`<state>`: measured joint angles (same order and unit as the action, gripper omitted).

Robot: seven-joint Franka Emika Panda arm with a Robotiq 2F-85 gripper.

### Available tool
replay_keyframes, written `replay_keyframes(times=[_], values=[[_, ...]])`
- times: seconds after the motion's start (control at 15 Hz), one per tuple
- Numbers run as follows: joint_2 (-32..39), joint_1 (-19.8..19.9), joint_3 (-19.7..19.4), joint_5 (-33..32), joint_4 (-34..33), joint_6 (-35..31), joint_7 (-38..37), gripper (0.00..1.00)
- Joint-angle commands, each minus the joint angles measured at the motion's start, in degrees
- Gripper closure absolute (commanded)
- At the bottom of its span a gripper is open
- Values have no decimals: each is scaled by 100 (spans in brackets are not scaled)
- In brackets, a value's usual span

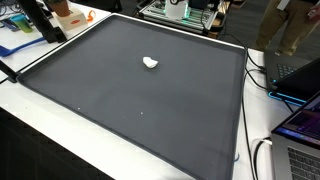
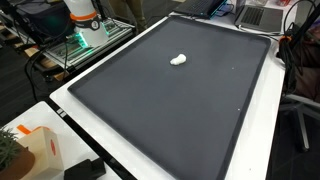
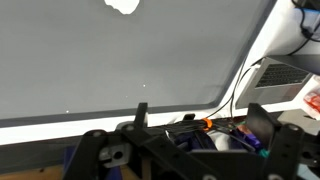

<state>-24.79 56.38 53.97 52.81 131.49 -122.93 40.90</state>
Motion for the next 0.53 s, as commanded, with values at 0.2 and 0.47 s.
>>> replay_keyframes(times=[0.2, 0.47], values=[[810, -1778, -1321, -1894, 189, -665, -710, 0], [534, -2266, -1812, -2989, 503, -1119, -1355, 0]])
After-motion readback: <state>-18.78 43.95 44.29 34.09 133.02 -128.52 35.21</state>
